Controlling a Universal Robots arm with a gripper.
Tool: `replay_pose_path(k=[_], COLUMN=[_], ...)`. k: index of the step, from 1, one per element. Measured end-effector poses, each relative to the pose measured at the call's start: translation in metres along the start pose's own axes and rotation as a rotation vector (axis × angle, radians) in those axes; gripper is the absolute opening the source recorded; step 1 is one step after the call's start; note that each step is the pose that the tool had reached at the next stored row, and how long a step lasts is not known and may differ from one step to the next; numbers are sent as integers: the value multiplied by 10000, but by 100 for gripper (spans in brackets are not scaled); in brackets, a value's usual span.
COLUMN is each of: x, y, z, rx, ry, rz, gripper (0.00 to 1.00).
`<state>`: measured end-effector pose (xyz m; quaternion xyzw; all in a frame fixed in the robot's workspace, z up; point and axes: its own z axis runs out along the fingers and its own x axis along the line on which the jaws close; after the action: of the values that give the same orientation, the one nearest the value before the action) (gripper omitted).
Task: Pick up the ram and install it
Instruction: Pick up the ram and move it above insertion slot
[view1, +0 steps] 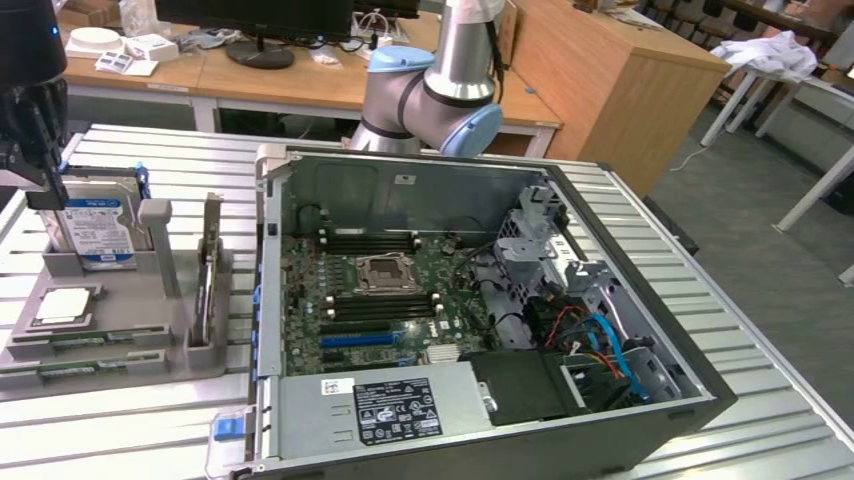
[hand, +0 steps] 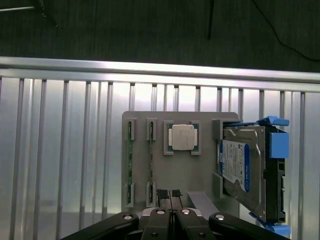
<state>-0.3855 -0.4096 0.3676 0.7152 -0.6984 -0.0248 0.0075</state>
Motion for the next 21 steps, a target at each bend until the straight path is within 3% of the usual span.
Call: replay_pose_path(k=[2,3,14,15,21], x=[0,0,0,0,0], y=[0,0,0,0,-1], z=[0,0,0,0,13], rx=[0,0,0,0,9], ry=[0,0,0,1,-1], rz=[0,0,0,0,0], gripper=[16,24,24,31,31])
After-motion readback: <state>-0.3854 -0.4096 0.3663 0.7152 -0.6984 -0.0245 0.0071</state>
